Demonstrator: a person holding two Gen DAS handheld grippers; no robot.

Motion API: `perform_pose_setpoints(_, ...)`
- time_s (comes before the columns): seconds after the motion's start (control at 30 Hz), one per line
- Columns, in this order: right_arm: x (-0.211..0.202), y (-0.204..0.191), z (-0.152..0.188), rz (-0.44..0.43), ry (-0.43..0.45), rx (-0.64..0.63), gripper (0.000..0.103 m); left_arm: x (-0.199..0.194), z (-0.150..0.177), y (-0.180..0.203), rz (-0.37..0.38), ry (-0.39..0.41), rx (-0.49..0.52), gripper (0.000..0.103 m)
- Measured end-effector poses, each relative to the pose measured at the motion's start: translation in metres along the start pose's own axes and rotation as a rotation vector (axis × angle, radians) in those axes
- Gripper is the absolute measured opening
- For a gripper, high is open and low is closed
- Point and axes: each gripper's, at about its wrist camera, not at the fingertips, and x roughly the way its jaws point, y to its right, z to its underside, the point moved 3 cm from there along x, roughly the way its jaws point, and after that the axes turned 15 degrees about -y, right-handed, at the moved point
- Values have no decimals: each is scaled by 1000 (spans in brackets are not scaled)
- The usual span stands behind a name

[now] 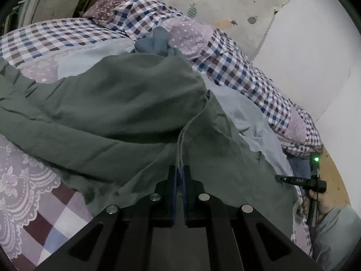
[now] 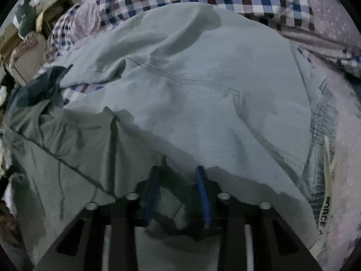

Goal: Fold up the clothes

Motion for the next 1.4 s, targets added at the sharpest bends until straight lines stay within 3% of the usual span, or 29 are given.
perform_pose_setpoints(0.03,-2,-1,0,16,4,-5,4,-1,0,0,7,5,-4,3)
perform_pose_setpoints(0.23,-24,1,-1,139,39,-7,3,-21,-3,0,59,67,-23,2)
perform_pose_setpoints(0.33,-27,3,-3,213,31,16,2,-25,-2,0,71,60,-24,2)
perform_pose_setpoints(0.43,-22,4,-5,292,17,45,3,-17,-1,-1,31,31,-37,2)
perform_pose_setpoints(0.57,-2,7,-10,473,-6,110,3,6,1,-23,-72,-68,-88,3)
perform_pose_setpoints(0.6,-3,9,-8,476,1,132,3,9,1,-26,-74,-87,-96,3)
perform_pose_setpoints(0.67,-11,12,-3,449,35,178,4,6,-1,-27,-74,-91,-96,4)
perform_pose_setpoints(0.73,-24,7,3,407,85,194,6,-7,-6,-26,-75,-60,-94,17)
perform_pose_setpoints(0.8,-37,-7,11,350,128,187,11,-23,-11,-33,-33,-15,-119,67)
perform_pose_setpoints(0.87,-51,-20,18,294,171,180,15,-43,-18,-46,0,31,-158,76)
perform_pose_setpoints(0.93,-63,-41,28,222,211,157,18,-65,-25,-61,20,78,-199,76)
perform_pose_setpoints(1.07,-87,-85,57,40,284,117,37,-129,-38,-100,-1,199,-255,81)
perform_pose_setpoints(1.17,-101,-117,82,-42,308,63,39,-177,-51,-135,-73,261,-257,84)
perform_pose_setpoints(1.27,-112,-149,105,-82,320,12,42,-214,-68,-185,-168,277,-305,84)
perform_pose_setpoints(1.4,-116,-183,126,-138,330,-24,45,-214,-81,-245,-104,209,-484,84)
